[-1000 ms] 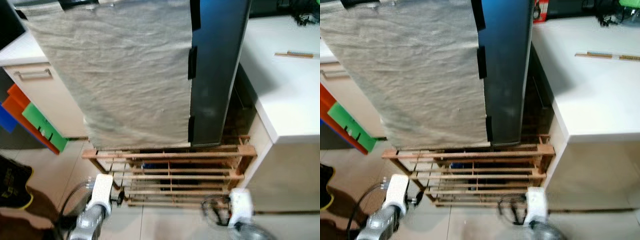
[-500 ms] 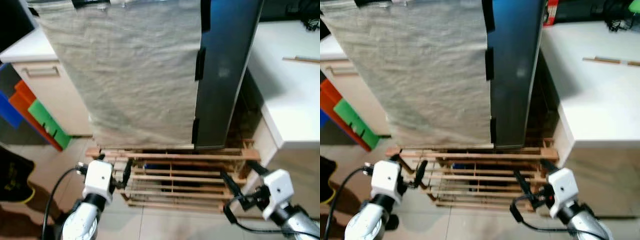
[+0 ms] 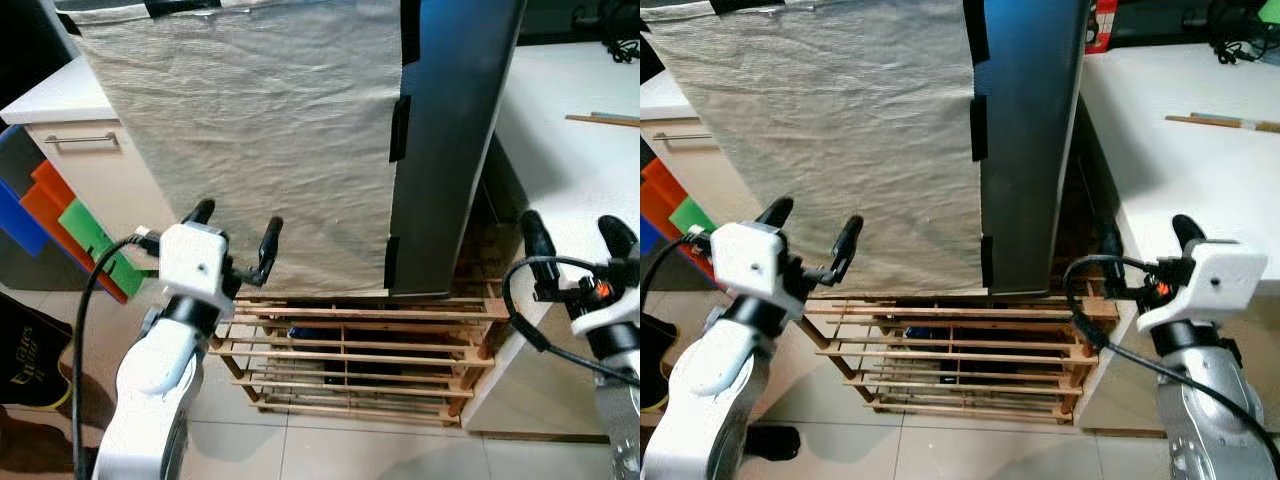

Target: Clothes washing

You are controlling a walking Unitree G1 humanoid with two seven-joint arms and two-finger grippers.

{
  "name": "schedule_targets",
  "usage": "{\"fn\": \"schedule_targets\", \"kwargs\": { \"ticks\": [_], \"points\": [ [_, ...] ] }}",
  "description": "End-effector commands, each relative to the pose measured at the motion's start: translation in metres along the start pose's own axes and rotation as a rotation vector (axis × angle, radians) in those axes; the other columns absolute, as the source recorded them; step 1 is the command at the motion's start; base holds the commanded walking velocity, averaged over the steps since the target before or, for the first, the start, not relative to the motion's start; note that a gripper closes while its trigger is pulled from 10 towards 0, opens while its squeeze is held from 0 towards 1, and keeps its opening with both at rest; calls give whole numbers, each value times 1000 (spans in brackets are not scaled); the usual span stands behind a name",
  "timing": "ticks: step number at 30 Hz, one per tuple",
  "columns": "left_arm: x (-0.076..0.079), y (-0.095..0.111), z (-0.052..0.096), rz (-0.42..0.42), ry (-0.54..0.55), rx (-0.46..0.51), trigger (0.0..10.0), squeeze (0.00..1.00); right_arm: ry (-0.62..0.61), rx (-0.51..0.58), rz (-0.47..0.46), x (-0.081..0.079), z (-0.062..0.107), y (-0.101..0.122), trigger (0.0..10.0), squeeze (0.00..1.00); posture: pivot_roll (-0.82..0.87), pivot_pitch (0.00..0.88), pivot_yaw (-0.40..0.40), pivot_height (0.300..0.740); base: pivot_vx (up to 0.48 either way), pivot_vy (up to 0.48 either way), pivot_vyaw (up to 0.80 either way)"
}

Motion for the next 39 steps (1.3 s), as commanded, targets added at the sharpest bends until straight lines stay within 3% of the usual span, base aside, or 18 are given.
{"fn": "schedule_targets", "kwargs": {
  "ticks": [1, 2, 3, 8, 14, 18, 23, 25, 27, 28, 30, 32, 35, 37, 39],
  "points": [
    [7, -8, 3, 107, -47, -73, 10000, 0, 5, -7, 13, -2, -2, 3, 10000, 0, -97, 0, 122, 740, 0, 0, -744],
    [7, -8, 3, 107, -47, -73, 10000, 0, 5, -7, 13, -2, -2, 3, 10000, 0, -97, 0, 122, 740, 0, 0, -744],
    [14, -8, 6, 181, -84, -89, 10000, 0, 8, -12, 14, -3, -2, 3, 10000, 0, -97, 0, 122, 740, 0, 0, -744],
    [40, -15, 11, 124, -243, -132, 10000, 0, -86, -68, -7, 8, -2, -7, 10000, 0, -92, 0, 117, 740, 0, 0, -778],
    [50, -18, 9, 102, -289, -141, 10000, 0, -137, -69, 9, 13, -4, -7, 10000, 0, -95, 0, 119, 740, 0, 0, -781],
    [53, -9, 4, 122, -325, -110, 10000, 0, -177, -59, -10, 19, -3, -4, 10000, 0, -100, 0, 121, 740, 0, 0, -781],
    [45, 12, -13, 149, -276, -26, 10000, 0, -209, -34, -13, 20, -4, 5, 10000, 0, -115, 0, 136, 740, 0, 0, -781],
    [37, 7, -22, 135, -213, -52, 10000, 0, -214, -28, -10, 18, -4, 8, 10000, 0, -122, 0, 145, 740, 0, 0, -781],
    [16, -23, -27, 76, -86, -238, 10000, 0, -230, -41, -26, 15, -7, 5, 10000, 0, -138, 0, 158, 740, 0, 0, -781],
    [16, -23, -27, 76, -86, -238, 10000, 0, -230, -41, -26, 15, -7, 5, 10000, 0, -138, 0, 158, 740, 0, 0, -781],
    [0, -21, -34, 109, -10, -227, 10000, 0, -253, -54, -40, 12, -15, -1, 10000, 0, -136, 0, 160, 740, 0, 0, -781],
    [-16, -12, -42, 80, 58, -184, 10000, 0, -233, -62, -49, -1, -28, 0, 10000, 0, -128, 0, 151, 740, 0, 0, -781],
    [-23, -14, -45, 55, 94, -201, 10000, 0, -207, -59, -40, -10, -35, 4, 10000, 0, -122, 0, 138, 740, 0, 0, -777],
    [-25, -10, -47, 102, 83, -217, 10000, 0, -193, -52, -33, -15, -40, 8, 10000, 0, -116, 0, 126, 740, 0, 0, -775],
    [-27, 2, -51, 85, 61, -202, 10000, 0, -183, -54, -19, -17, -47, 9, 10000, 0, -96, 0, 106, 740, 0, 0, -756]
  ]
}}
Point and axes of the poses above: a point about 5 cm out from each wrist's last joint towards the gripper, its own z axis pointing back from the gripper into the wrist, its own y axis along the axis of the wrist's last joint, x = y × z, the point moved 6 cm from there along -z, pointing out of the wrist towards the gripper, and after that the axes turned 2 degrees about -z, right-handed, at the moved point
